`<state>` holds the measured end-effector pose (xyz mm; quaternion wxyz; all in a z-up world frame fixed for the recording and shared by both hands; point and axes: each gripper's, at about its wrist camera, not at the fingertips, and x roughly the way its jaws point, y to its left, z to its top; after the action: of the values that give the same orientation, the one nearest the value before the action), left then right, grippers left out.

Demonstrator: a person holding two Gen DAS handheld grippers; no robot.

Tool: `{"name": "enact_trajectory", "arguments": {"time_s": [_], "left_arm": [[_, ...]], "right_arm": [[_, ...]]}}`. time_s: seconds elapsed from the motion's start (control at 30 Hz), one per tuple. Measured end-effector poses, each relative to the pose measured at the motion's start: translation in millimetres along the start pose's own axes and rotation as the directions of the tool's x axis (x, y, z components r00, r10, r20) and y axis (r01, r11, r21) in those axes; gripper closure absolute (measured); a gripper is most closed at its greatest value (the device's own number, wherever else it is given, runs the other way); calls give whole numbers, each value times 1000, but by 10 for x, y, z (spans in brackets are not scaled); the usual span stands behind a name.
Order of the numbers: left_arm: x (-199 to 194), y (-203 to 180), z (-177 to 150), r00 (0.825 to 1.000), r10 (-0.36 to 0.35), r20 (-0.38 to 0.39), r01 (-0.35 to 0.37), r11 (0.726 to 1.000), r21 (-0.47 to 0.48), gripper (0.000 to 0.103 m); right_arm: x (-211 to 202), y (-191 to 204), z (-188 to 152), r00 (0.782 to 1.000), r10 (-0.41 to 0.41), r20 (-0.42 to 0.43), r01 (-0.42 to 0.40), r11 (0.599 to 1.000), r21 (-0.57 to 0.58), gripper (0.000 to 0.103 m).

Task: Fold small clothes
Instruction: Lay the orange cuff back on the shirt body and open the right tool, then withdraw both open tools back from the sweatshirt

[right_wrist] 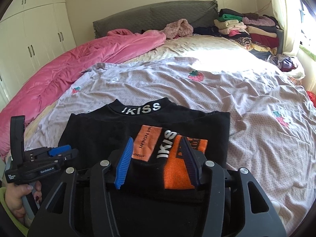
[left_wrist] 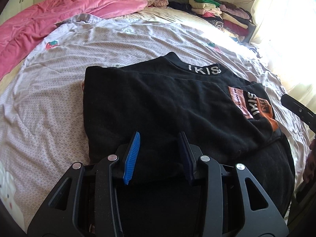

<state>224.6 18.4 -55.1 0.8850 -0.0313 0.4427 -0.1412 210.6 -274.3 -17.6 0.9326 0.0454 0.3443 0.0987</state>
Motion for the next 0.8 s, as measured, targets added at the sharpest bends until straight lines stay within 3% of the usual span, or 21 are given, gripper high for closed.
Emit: {"name": "enact_trajectory", "arguments": {"time_s": [0.33, 0.57, 0.8], "left_arm": [[-9, 27, -14, 1000, -15, 5, 15, 1000, 0, 71], [-19, 38, -17, 1000, -23, 6, 23, 1000, -2, 71], [-50, 29, -21, 1000, -15, 10, 15, 1000, 1, 71]], "right_arm": [[392, 270, -9, 994, 43, -102, -49, 997, -57, 48], [714, 65, -158, 977, -46, -207, 41, 999, -26, 46], [650, 88, -176, 982, -16, -190, 14, 1000, -13, 39]]}}
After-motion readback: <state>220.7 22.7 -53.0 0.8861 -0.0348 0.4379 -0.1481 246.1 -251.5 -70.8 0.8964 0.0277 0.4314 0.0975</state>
